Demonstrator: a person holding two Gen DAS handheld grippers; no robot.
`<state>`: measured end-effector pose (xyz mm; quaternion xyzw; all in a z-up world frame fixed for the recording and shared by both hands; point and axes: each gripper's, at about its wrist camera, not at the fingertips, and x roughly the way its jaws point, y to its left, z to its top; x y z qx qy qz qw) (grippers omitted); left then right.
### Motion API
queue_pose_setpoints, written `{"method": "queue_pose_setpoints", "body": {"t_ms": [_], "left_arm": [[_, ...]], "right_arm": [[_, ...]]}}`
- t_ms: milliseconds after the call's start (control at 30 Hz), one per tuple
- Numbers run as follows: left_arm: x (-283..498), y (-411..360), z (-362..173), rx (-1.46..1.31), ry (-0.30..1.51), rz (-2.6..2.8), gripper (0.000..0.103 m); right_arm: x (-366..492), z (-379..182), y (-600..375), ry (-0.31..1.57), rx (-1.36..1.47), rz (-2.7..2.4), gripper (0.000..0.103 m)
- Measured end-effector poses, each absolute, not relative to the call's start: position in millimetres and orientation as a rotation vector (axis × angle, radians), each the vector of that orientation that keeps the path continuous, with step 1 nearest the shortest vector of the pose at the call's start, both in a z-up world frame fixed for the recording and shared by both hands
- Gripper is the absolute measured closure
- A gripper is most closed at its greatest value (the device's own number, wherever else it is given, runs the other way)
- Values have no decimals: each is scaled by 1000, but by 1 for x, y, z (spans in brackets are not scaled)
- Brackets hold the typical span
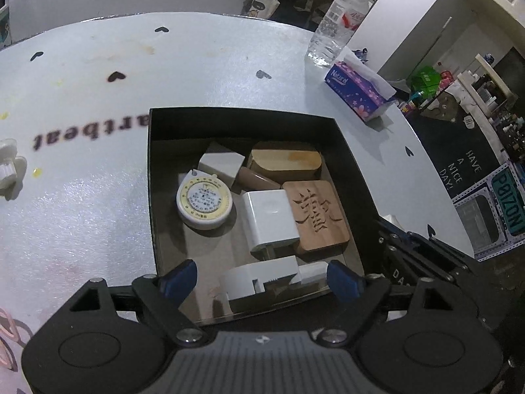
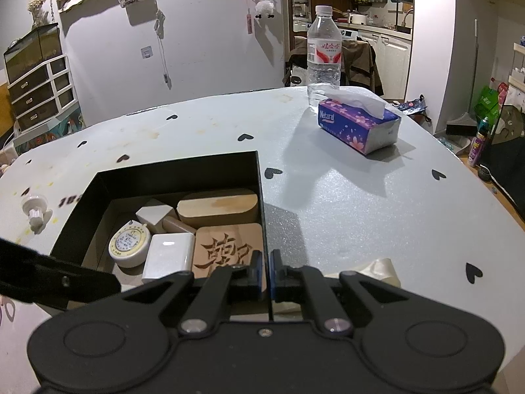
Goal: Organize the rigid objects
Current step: 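Carry the white bracket into the box beside the charger plug, release, then withdraw the left gripper and move it toward the white suction-cup knob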
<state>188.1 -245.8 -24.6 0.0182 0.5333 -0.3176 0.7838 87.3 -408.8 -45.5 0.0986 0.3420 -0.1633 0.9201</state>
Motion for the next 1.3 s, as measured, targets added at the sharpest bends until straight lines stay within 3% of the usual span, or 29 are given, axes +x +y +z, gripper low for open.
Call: {"method": "queue_pose_setpoints", "body": {"t_ms": [533,700,1000,1300], "left_arm": [[168,-237,-6,60,1081,-747,18],[175,-246,-19,30,1130,-743,36],[185,-255,-36,11,1160,-737,46],[182,-265,-41,-57,1186,-800,48]], "right_arm": [[86,-46,-409,698,205,-333,98],[86,-46,-410,699,202,-327,98],[85,-46,-411,695,205,-315,98],[85,-46,-411,695,206,-315,98]]}}
